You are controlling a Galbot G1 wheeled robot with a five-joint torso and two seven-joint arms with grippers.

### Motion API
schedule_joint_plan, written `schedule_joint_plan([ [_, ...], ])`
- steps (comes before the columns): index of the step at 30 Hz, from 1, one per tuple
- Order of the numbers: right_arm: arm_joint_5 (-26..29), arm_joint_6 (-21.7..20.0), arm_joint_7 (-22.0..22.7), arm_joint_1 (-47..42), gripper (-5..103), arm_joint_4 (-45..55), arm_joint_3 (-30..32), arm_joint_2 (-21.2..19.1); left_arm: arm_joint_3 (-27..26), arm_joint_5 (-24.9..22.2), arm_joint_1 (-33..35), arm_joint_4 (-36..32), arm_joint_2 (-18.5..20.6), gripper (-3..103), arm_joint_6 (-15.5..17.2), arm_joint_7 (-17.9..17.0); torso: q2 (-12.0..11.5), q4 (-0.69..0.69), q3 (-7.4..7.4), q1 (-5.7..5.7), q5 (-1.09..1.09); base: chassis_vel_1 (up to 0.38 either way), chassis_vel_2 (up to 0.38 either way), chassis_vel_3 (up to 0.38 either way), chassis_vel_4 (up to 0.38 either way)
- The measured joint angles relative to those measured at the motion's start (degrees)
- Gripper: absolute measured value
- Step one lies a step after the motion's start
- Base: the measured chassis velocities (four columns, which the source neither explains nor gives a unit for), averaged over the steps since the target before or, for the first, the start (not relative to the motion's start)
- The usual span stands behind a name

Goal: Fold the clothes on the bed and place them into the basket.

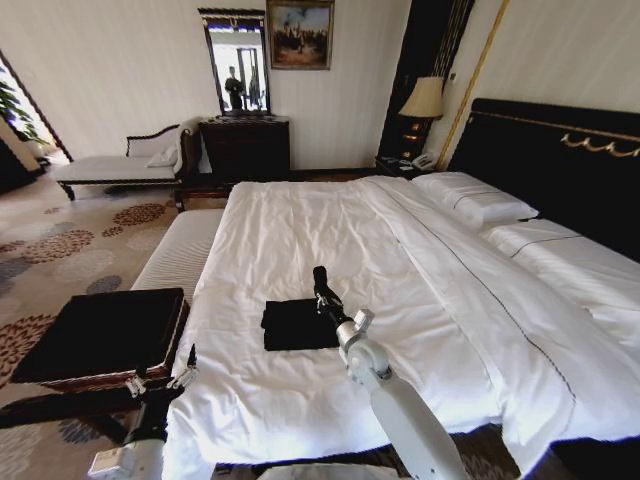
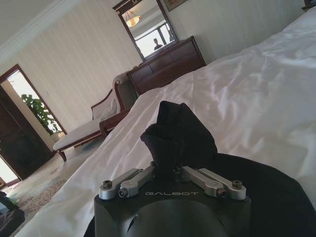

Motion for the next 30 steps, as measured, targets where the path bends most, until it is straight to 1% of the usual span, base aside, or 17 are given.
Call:
schedule_joint_plan([
  [4,-1.1,0.5,-0.4,0.3,3,-1.9,-1.1,0.8,-0.2,0.1,0.1,0.2,-0.3,100,0.0,0.3,0.0,0.0,0.0,0.0,0.0,0.0,0.0,0.0,0.0],
  [6,-2.2,1.0,-0.8,0.3,3,-3.2,-1.4,1.8,-0.2,0.1,0.0,0.3,-0.3,100,-0.1,0.3,0.0,0.0,0.0,0.01,0.0,0.0,0.0,0.0,0.0],
  [12,-4.0,1.4,-1.2,-0.6,3,-3.6,-1.8,3.9,-0.2,0.1,0.0,0.2,-0.6,100,-0.1,0.3,0.0,0.0,0.0,0.0,0.0,0.0,0.0,0.0,0.0],
  [19,-6.4,2.6,-2.2,-0.5,3,-6.7,-3.3,4.7,-0.1,0.2,-0.1,0.2,-0.6,100,-0.2,0.3,0.0,0.0,0.0,0.01,0.0,0.0,0.0,0.0,0.0],
  [23,-6.7,2.8,-2.4,-0.6,3,-7.0,-3.8,5.3,-0.3,0.2,0.0,0.2,-0.9,100,-0.3,0.3,0.0,0.0,0.0,0.0,0.01,0.0,0.0,0.0,0.0],
  [30,-7.3,3.0,-2.7,-0.2,3,-7.6,-5.0,5.3,-0.3,0.2,0.1,0.2,-1.0,100,-0.4,0.4,0.0,0.0,0.0,0.0,0.0,0.0,0.0,0.0,0.0],
])
